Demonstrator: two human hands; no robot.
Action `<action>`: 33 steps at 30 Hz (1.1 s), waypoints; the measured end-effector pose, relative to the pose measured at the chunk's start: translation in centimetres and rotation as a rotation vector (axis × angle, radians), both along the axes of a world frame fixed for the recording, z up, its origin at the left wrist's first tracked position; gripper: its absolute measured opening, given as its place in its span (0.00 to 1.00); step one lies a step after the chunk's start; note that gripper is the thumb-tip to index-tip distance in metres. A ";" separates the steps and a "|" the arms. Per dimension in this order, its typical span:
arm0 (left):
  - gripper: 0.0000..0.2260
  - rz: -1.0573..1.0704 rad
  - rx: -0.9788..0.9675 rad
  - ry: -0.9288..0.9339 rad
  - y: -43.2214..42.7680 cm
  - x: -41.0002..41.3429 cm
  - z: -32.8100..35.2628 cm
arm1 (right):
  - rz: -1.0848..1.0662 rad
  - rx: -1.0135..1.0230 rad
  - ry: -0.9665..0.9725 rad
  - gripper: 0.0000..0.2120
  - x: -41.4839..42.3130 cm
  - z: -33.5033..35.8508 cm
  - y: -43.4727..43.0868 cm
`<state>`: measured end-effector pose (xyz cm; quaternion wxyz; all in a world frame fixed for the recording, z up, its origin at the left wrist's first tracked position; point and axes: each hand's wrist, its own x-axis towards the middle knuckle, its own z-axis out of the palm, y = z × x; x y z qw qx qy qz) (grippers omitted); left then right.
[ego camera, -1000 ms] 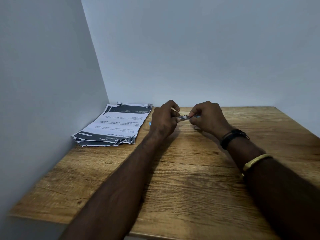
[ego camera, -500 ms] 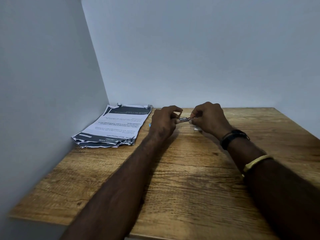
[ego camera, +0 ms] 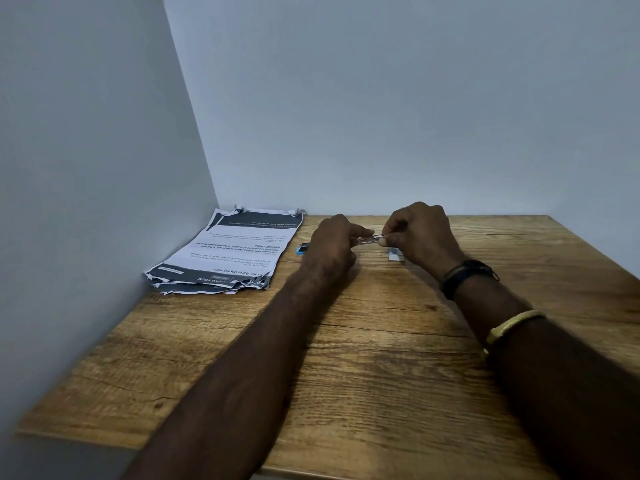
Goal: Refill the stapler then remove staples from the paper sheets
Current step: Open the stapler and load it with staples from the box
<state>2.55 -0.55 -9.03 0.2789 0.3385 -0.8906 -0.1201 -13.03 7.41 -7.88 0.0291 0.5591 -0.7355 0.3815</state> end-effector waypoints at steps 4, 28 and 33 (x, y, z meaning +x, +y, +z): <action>0.26 0.000 0.013 0.110 -0.1 0.1 -0.2 | 0.015 -0.021 -0.017 0.08 -0.2 0.0 -0.1; 0.07 -0.111 0.906 0.346 1.4 1.2 1.6 | 0.142 -0.072 -0.322 0.14 -0.8 -0.8 -0.2; 0.07 -0.150 1.156 0.391 1.8 1.1 1.9 | 0.233 -0.079 -0.388 0.15 -0.1 -1.1 -0.5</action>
